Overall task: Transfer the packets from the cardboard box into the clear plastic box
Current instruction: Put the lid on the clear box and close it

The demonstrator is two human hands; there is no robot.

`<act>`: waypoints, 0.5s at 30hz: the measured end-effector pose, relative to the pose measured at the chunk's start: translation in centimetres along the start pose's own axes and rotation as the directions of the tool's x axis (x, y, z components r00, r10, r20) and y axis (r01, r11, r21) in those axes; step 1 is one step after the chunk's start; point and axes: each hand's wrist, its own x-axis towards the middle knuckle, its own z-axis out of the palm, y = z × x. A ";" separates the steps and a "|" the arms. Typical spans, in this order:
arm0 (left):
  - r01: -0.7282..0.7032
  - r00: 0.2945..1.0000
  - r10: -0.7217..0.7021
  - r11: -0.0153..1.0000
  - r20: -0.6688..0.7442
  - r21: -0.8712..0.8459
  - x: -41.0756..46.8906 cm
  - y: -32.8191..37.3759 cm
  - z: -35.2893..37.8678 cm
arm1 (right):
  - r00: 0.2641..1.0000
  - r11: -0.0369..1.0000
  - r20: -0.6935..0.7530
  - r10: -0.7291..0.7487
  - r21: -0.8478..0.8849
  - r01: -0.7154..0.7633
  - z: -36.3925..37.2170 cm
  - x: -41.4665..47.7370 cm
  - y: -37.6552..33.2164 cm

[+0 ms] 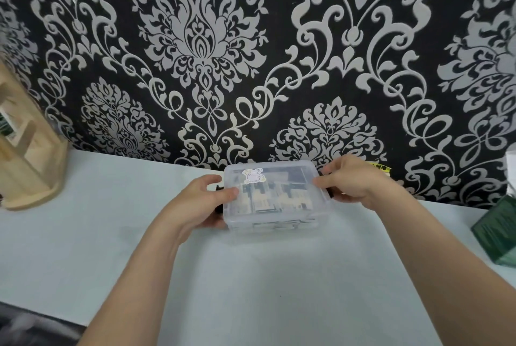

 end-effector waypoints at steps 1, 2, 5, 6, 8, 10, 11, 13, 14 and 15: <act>-0.009 1.000 0.009 1.000 -0.028 0.014 0.0 0.0 0.2 | 1.000 0.998 -0.014 -0.020 -0.058 0.019 0.1 0.0 -0.2; -0.029 0.998 0.032 0.999 -0.051 0.044 0.0 0.1 0.4 | 0.999 0.994 -0.030 -0.040 -0.102 0.037 0.2 -0.1 -0.3; -0.082 0.993 0.092 0.990 -0.076 0.119 -0.1 0.5 0.8 | 0.994 0.976 -0.073 -0.077 -0.208 0.060 0.6 -0.5 -0.9; -0.090 0.991 0.102 0.986 -0.083 0.138 -0.1 0.5 0.9 | 0.992 0.959 -0.076 -0.098 -0.272 0.074 0.8 -0.7 -1.2; -0.096 0.989 0.113 0.979 -0.092 0.178 0.0 0.4 0.9 | 0.987 0.898 -0.085 -0.133 -0.432 0.084 1.3 -1.3 -1.7; -0.110 0.986 0.137 0.963 -0.094 0.247 0.1 0.3 0.9 | 0.978 0.780 -0.080 -0.192 -0.617 0.102 1.9 -1.8 -2.2; -0.121 0.983 0.157 0.944 -0.094 0.306 0.1 0.3 0.9 | 0.972 0.714 -0.078 -0.224 -0.692 0.109 2.3 -1.9 -2.3; -0.133 0.973 0.206 0.868 -0.102 0.478 0.1 0.5 0.9 | 0.960 0.598 -0.075 -0.271 -0.794 0.107 3.2 -2.3 -2.7; -0.124 0.966 0.230 0.809 -0.115 0.575 0.0 0.6 1.0 | 0.957 0.549 -0.078 -0.278 -0.831 0.092 3.7 -2.7 -2.9; -0.109 0.958 0.255 0.747 -0.132 0.656 0.0 0.7 1.2 | 0.957 0.504 -0.081 -0.280 -0.861 0.075 4.1 -2.8 -2.9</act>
